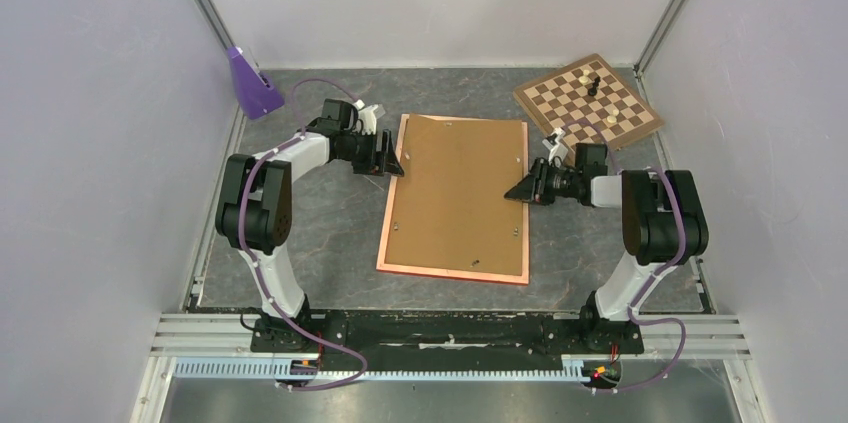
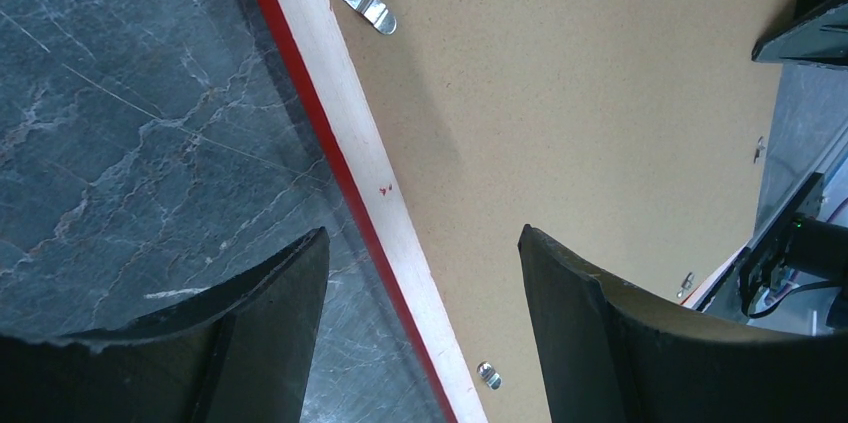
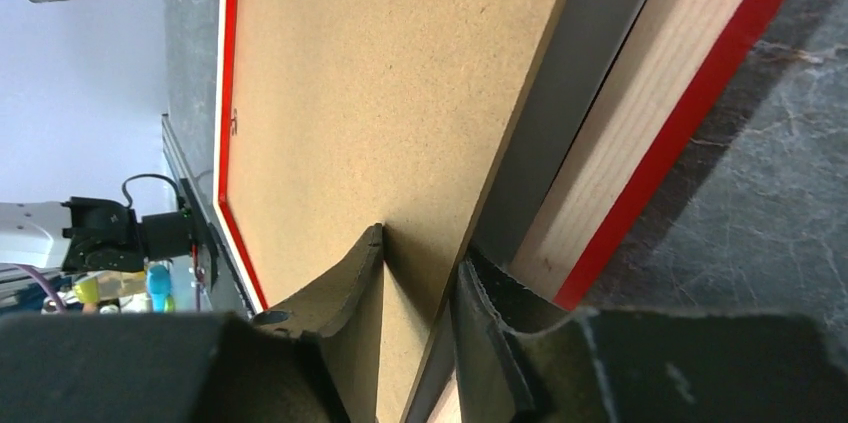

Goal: Put the photo into the frame

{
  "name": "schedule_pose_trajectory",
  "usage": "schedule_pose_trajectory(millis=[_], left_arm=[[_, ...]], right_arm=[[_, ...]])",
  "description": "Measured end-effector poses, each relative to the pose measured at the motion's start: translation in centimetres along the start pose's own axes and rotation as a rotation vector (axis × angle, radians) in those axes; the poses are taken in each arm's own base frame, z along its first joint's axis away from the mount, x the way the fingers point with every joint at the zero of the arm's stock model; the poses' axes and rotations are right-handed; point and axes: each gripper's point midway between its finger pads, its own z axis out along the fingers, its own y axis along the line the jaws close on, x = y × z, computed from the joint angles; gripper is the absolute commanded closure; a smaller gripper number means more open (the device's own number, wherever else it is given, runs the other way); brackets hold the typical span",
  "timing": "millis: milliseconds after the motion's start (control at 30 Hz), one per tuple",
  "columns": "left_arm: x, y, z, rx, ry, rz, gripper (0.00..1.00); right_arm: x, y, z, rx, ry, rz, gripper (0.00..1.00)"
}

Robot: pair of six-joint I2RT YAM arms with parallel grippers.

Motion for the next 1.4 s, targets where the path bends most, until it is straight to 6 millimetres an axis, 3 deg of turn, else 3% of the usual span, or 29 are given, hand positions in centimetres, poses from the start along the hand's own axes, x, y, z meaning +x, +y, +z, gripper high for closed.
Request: schedule_pose_trajectory(millis=[733, 1100, 1400], left_arm=[[0.1, -0.2, 0.1, 0.003, 0.003, 0.004, 0.24], [0.1, -0.2, 0.1, 0.002, 0.003, 0.004, 0.24], [0.1, -0.2, 0.1, 0.002, 0.003, 0.004, 0.24]], right_arm=[[-0.5, 0.7, 0.1, 0.083, 0.021, -0.227, 0.43], [-1.8, -0.2, -1.2, 0.2, 0.017, -0.292, 0.24], [-2.1, -0.7, -2.1, 0.273, 0.04, -0.308, 0.19]])
